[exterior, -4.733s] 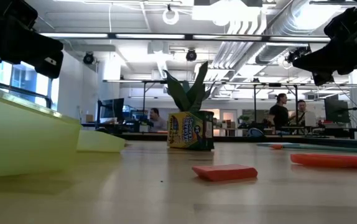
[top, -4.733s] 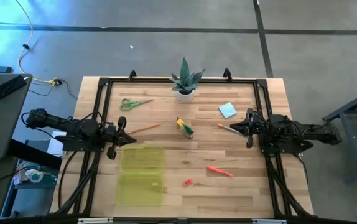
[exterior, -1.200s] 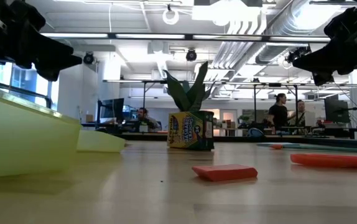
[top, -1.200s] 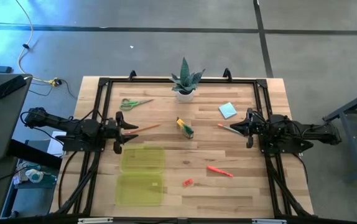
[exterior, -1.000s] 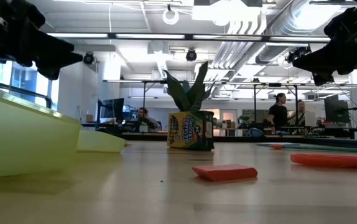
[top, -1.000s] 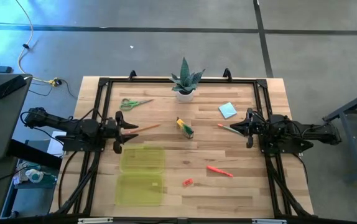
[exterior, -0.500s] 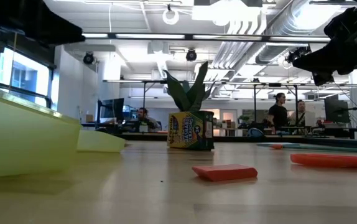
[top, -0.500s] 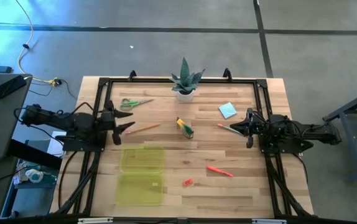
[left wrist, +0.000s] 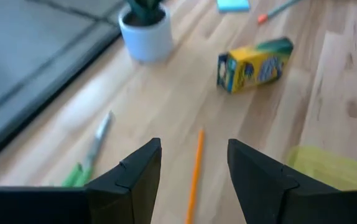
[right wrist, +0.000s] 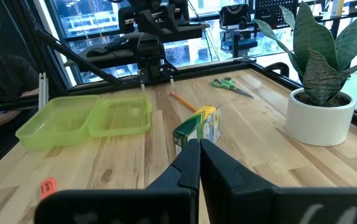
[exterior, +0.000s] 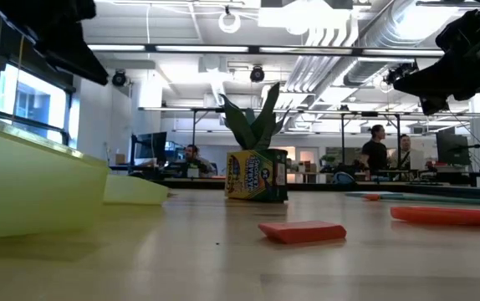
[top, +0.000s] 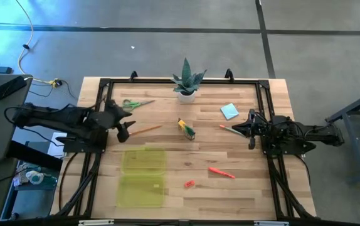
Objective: Pack school essentials
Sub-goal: Put the orange pencil into the yellow supply box
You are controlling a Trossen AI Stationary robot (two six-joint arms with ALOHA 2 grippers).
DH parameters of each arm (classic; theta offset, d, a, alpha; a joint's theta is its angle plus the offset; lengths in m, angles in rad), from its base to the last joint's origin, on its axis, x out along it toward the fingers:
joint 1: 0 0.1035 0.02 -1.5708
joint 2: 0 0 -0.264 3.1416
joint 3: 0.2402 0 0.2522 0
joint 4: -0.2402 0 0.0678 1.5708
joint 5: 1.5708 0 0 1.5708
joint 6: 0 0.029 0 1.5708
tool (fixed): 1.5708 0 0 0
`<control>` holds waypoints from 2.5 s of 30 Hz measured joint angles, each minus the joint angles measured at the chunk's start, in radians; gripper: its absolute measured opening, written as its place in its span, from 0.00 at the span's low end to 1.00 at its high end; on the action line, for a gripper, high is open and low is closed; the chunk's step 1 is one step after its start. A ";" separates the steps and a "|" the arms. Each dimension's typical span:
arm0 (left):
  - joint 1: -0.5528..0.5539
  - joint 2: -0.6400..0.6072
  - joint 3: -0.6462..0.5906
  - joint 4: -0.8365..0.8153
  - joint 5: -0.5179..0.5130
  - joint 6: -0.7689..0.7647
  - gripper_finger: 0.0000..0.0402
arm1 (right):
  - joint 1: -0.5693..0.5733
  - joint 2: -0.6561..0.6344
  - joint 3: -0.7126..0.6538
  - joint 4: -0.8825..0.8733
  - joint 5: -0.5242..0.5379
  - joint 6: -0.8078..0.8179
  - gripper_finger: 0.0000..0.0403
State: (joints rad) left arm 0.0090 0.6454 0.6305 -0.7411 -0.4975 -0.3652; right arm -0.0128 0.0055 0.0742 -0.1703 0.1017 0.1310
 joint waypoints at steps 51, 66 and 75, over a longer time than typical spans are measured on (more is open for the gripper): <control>0.254 0.863 0.118 -0.269 0.363 0.053 0.43 | 0.000 0.000 0.000 0.000 0.000 0.000 0.00; 0.254 0.965 0.123 -0.225 0.374 0.055 0.41 | 0.000 0.000 0.000 0.000 0.000 0.000 0.00; 0.254 0.969 0.120 -0.206 0.396 0.101 0.28 | 0.000 0.000 0.000 0.000 0.000 0.000 0.00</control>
State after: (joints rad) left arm 0.2630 1.6142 0.7503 -0.9472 -0.1014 -0.2644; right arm -0.0128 0.0055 0.0742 -0.1703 0.1017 0.1310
